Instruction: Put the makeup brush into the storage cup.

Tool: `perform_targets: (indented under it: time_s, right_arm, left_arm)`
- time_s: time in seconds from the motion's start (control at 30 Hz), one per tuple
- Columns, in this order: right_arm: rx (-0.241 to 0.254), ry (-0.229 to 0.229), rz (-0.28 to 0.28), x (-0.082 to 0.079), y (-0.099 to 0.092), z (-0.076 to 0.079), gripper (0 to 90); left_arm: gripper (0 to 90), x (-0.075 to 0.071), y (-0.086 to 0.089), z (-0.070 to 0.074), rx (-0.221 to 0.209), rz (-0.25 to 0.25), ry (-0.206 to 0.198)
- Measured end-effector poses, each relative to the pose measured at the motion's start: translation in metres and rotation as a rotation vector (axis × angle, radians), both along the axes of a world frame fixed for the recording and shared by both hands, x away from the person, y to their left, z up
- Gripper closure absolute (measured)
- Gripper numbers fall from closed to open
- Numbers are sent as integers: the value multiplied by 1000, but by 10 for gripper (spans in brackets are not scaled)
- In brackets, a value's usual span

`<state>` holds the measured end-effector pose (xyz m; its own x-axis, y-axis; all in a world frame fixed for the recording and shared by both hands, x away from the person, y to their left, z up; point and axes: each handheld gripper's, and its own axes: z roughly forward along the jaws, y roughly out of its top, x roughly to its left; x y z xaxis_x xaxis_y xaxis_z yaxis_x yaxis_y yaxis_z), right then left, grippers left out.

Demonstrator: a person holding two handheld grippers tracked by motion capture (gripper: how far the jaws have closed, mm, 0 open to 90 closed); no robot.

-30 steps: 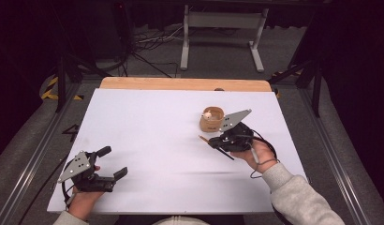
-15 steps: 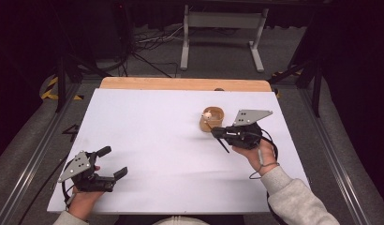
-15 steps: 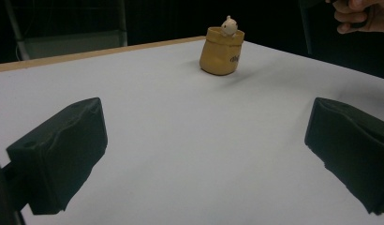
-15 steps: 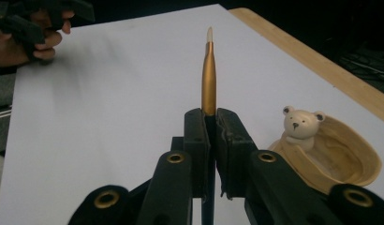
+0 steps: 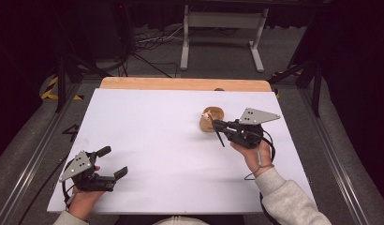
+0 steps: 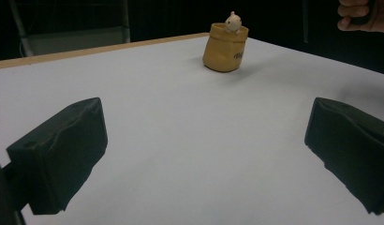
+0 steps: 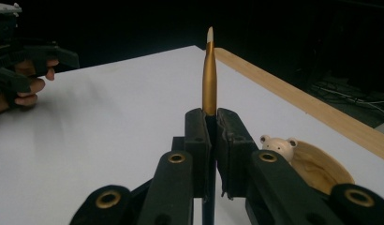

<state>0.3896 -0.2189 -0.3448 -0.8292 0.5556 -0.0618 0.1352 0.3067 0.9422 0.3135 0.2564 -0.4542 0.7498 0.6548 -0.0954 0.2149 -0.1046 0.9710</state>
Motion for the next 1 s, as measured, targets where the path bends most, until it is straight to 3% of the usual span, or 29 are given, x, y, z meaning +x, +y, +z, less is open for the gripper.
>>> perform_targets:
  time_s: [0.2,0.4,1.0]
  right_arm:
    - [52,-53,-19,1,0,-1,836]
    - [89,-78,-38,4,2,-1,837]
    - [161,-111,-142,29,2,6,836]
  left_arm:
    - [3,0,0,0,0,0,-1]
    - [3,0,0,0,2,1,-3]
    - [4,0,0,0,2,6,-3]
